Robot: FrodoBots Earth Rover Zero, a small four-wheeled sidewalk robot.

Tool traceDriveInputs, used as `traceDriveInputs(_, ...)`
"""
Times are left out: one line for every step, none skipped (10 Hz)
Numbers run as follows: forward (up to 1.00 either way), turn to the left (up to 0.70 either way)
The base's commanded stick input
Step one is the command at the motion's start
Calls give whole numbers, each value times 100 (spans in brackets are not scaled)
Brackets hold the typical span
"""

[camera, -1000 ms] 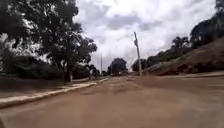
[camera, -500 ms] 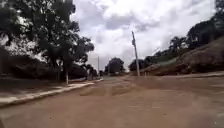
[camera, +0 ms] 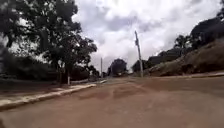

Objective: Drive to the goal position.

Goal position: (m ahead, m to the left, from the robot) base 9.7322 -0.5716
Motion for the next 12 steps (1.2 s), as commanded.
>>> traceDriveInputs(70,0)
traceDriveInputs(70,0)
traceDriveInputs(70,0)
traceDriveInputs(70,0)
traceDriveInputs(70,0)
traceDriveInputs(70,-1)
traceDriveInputs(70,-4)
traceDriveInputs(70,-7)
traceDriveInputs(70,-10)
traceDriveInputs(70,-13)
traceDriveInputs(70,-16)
traceDriveInputs(70,-19)
